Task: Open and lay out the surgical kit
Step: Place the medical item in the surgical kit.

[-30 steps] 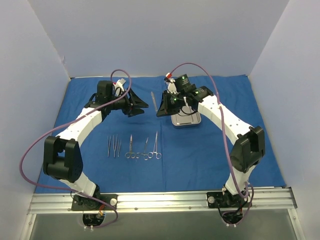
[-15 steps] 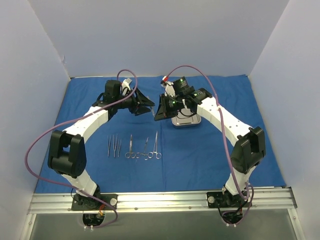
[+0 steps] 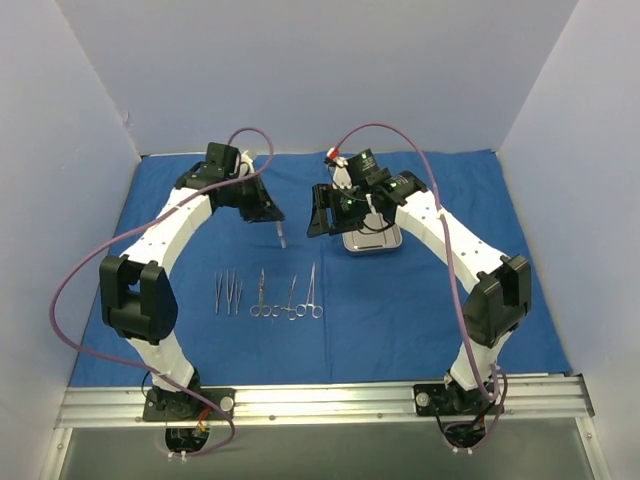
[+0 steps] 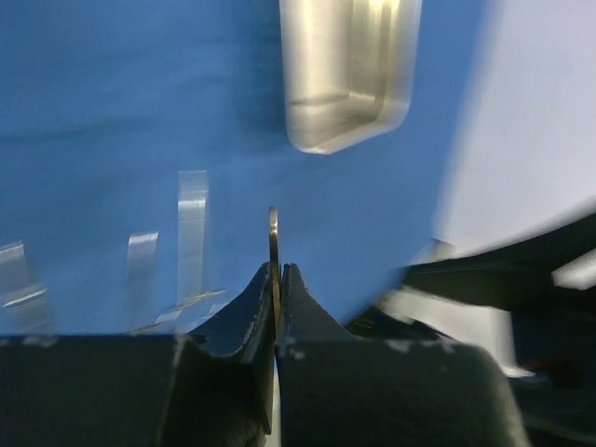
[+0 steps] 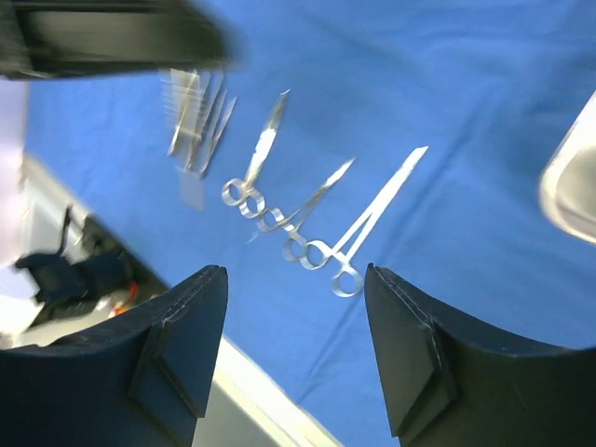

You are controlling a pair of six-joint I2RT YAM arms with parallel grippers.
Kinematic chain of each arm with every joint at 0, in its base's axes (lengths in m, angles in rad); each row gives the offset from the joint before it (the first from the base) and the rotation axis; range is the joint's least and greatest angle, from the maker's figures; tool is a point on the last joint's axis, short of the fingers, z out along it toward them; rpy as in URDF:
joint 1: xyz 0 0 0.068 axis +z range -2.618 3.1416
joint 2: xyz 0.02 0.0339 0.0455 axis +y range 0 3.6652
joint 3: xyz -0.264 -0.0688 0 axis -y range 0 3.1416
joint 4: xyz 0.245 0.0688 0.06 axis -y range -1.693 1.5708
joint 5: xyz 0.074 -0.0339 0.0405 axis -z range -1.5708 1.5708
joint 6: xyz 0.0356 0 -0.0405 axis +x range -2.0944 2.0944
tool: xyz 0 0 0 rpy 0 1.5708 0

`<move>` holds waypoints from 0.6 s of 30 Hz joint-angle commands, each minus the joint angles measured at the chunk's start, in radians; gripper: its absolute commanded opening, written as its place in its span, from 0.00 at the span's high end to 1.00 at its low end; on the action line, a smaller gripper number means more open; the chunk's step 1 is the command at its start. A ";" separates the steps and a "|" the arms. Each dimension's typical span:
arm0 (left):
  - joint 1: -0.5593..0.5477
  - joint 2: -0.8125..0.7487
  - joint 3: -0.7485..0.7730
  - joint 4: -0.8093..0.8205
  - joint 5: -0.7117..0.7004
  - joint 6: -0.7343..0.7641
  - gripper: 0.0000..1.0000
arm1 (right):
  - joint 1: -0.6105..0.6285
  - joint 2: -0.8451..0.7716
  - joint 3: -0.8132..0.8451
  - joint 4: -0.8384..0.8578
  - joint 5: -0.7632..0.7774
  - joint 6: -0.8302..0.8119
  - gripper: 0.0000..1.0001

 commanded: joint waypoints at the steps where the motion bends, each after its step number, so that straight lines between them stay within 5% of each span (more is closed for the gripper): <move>1: 0.066 0.009 0.132 -0.510 -0.315 0.315 0.98 | -0.039 -0.043 0.030 -0.063 0.129 -0.035 0.39; 3: 0.084 0.007 0.153 -0.663 -0.467 0.347 0.98 | -0.052 -0.065 -0.011 -0.052 0.143 -0.037 0.39; 12: 0.077 0.116 0.127 -0.880 -1.088 0.387 0.98 | -0.075 -0.209 -0.223 0.040 0.083 -0.018 0.38; 18: 0.066 0.197 0.025 -0.824 -1.196 0.363 0.98 | -0.135 -0.270 -0.290 0.023 0.054 -0.043 0.38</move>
